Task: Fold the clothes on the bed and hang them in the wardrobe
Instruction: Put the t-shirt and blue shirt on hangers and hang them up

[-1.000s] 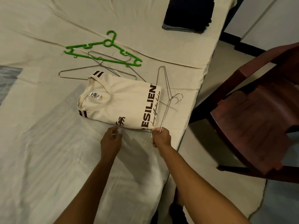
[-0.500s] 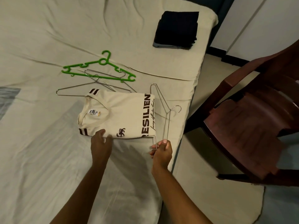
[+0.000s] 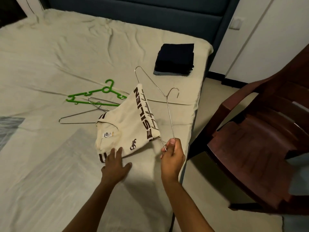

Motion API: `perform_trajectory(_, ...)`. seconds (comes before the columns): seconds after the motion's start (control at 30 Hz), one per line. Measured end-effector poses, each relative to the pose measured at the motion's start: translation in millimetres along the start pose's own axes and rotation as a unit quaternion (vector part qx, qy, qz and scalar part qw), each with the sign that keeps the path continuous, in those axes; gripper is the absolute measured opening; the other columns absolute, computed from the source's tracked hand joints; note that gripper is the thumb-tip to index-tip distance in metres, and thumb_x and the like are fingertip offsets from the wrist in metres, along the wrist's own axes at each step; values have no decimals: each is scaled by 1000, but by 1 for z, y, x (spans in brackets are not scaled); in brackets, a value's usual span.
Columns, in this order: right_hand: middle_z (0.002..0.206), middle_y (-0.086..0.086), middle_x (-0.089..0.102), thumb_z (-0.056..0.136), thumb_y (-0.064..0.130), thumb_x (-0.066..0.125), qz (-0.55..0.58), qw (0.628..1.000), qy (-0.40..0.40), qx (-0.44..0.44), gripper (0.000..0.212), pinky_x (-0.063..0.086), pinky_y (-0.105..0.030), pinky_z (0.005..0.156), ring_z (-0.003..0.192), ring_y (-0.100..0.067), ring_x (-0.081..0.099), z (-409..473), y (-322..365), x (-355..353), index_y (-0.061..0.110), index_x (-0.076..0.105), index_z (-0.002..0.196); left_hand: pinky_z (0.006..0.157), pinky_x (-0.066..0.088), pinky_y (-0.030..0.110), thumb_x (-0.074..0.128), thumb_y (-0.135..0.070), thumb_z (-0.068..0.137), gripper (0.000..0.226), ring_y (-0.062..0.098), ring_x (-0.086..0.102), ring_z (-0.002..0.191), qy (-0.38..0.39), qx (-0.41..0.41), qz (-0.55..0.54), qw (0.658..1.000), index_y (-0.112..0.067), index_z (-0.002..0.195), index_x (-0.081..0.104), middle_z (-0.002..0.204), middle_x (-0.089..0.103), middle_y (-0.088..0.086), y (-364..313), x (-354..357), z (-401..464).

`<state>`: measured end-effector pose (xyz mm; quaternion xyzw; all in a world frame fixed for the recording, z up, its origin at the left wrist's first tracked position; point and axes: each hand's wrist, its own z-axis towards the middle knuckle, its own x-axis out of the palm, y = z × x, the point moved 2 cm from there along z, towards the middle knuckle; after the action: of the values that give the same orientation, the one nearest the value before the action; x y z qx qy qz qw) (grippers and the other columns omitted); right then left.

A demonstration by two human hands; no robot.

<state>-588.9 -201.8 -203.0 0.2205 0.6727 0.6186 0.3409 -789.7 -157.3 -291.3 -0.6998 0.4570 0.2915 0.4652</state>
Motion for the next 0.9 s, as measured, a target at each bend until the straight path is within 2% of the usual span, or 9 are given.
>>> perform_trajectory(0.13, 67, 6, 56, 104, 38, 38, -12, 997, 15, -75, 32, 52, -37, 55, 63, -7, 61, 18, 58, -28, 21, 51, 81, 113, 31, 52, 65, -50, 89, 90, 33, 15, 151, -20, 50, -78, 996, -23, 159, 15, 166, 9, 11, -44, -3, -9)
perform_trajectory(0.23, 69, 6, 55, 104, 40, 38, -10, 989, 6, -150, 33, 52, -35, 52, 64, -11, 62, 34, 108, -60, 20, 50, 81, 114, 30, 50, 55, -65, 83, 93, 31, 20, 150, -38, 94, -133, 986, -23, 158, 19, 165, 14, 9, -87, -17, -21)
perform_trajectory(0.37, 64, 1, 57, 105, 34, 41, -34, 976, -29, -211, 35, 48, -29, 52, 56, -12, 57, 49, 165, -119, 14, 51, 78, 113, 33, 49, 44, -70, 80, 91, 24, 26, 148, -72, 161, -188, 966, -26, 157, 25, 163, 24, 2, -143, -52, -47)
perform_trajectory(0.43, 64, 2, 57, 105, 38, 40, -49, 969, -37, -240, 37, 48, -34, 52, 55, -14, 56, 56, 197, -159, 16, 52, 78, 116, 31, 45, 36, -73, 78, 92, 22, 27, 148, -92, 198, -206, 954, -25, 156, 27, 162, 28, 2, -172, -78, -64)
perform_trajectory(0.57, 62, 4, 56, 105, 36, 40, -82, 950, -77, -291, 34, 49, -42, 48, 52, -17, 54, 71, 264, -254, 21, 53, 77, 115, 20, 30, 32, -69, 84, 87, 20, 26, 148, -139, 287, -218, 922, -19, 155, 30, 160, 32, 4, -242, -141, -107)
perform_trajectory(0.7, 62, 5, 58, 105, 35, 42, -127, 924, -120, -339, 33, 48, -41, 51, 51, -13, 54, 71, 324, -357, 24, 53, 75, 115, 20, 30, 33, -68, 87, 85, 22, 28, 147, -168, 366, -235, 885, -17, 155, 30, 160, 32, 4, -328, -201, -164)
perform_trajectory(0.8, 60, 4, 57, 103, 35, 45, -143, 915, -133, -352, 35, 44, -30, 51, 49, -9, 54, 50, 363, -441, 21, 53, 72, 115, 24, 34, 39, -68, 87, 86, 21, 28, 147, -151, 422, -290, 845, -17, 155, 28, 160, 32, 5, -405, -233, -230)
perform_trajectory(0.9, 56, 3, 52, 102, 35, 47, -164, 912, -123, -354, 35, 41, -24, 49, 46, -3, 54, 18, 395, -516, 24, 52, 70, 112, 38, 45, 47, -71, 87, 84, 20, 42, 138, -61, 443, -395, 802, -25, 154, 27, 155, 40, 3, -468, -251, -301)
